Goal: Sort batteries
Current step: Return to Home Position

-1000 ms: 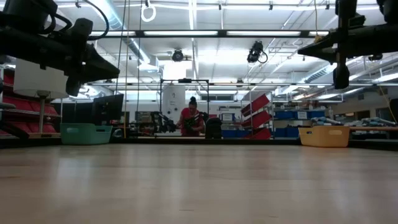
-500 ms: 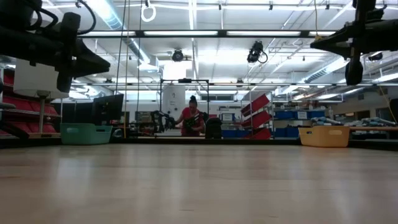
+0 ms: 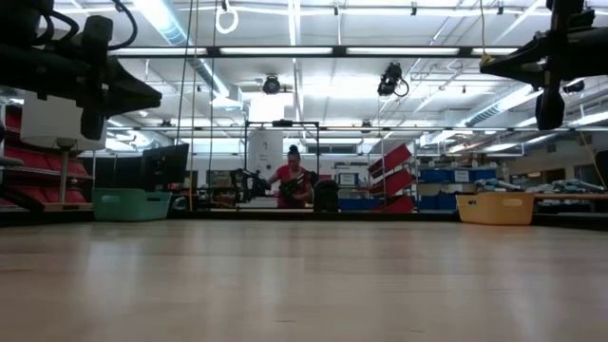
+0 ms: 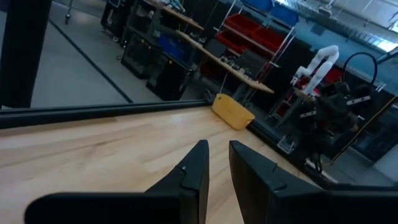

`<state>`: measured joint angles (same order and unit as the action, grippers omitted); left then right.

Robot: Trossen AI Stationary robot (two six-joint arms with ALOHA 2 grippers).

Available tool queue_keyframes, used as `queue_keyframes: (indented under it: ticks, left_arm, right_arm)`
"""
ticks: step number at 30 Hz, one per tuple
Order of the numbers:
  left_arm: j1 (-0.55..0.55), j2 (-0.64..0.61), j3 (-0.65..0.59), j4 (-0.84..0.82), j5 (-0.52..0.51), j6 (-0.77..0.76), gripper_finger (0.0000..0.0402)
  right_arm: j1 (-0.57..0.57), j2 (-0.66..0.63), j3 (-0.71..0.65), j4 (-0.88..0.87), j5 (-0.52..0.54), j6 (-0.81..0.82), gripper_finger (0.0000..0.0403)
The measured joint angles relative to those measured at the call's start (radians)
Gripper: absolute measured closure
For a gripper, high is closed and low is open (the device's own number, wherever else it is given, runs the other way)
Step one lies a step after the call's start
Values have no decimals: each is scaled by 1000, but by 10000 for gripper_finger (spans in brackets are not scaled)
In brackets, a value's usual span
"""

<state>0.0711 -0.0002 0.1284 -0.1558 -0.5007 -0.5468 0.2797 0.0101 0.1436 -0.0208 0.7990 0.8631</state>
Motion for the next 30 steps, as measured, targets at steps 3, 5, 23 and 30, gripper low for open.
queue_keyframes:
  ticks: [3,5,23,30]
  left_arm:
    - [0,0,0,-1,1,4,328]
    - [0,0,0,-14,2,16,328]
    - [3,67,-23,-73,-34,163,328]
    - [2,65,-23,183,7,488,328]
  right_arm:
    - [27,10,0,9,33,18,393]
    - [40,22,0,5,57,32,393]
    - [53,295,0,72,106,-30,392]
    - [53,233,0,85,-109,-91,395]
